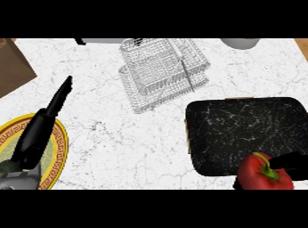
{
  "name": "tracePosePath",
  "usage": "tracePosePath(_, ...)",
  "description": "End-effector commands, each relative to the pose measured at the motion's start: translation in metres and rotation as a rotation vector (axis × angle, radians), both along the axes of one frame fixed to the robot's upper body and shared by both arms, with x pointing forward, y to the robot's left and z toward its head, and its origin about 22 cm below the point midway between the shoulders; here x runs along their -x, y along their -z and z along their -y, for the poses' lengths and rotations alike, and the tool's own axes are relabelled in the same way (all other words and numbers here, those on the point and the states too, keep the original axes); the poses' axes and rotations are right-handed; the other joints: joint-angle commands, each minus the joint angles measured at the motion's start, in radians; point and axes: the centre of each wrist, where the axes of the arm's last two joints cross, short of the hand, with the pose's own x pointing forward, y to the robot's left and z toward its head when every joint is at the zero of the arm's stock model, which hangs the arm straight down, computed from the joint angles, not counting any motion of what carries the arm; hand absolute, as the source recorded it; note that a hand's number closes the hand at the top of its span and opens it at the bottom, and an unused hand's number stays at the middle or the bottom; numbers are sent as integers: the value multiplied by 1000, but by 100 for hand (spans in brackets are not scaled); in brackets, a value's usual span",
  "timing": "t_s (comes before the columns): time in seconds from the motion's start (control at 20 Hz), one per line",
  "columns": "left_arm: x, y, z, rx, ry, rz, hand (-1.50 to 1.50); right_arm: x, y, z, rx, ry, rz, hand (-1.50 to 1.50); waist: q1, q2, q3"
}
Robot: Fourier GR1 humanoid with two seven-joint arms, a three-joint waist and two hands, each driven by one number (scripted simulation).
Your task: Pick the bell pepper from the tray and place it in the tiered basket
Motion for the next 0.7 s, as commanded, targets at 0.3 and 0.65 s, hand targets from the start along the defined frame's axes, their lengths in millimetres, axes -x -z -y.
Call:
tracePosePath(0.3,-7,-4,11,-3,44,7,0,-54,-30,-20,-74,153,-3,150,40,11,0)
tracePosePath(0.65,-12,-8,18,-1,79,23,0,-110,-60,-24,-149,153,-17,150,71,17,2)
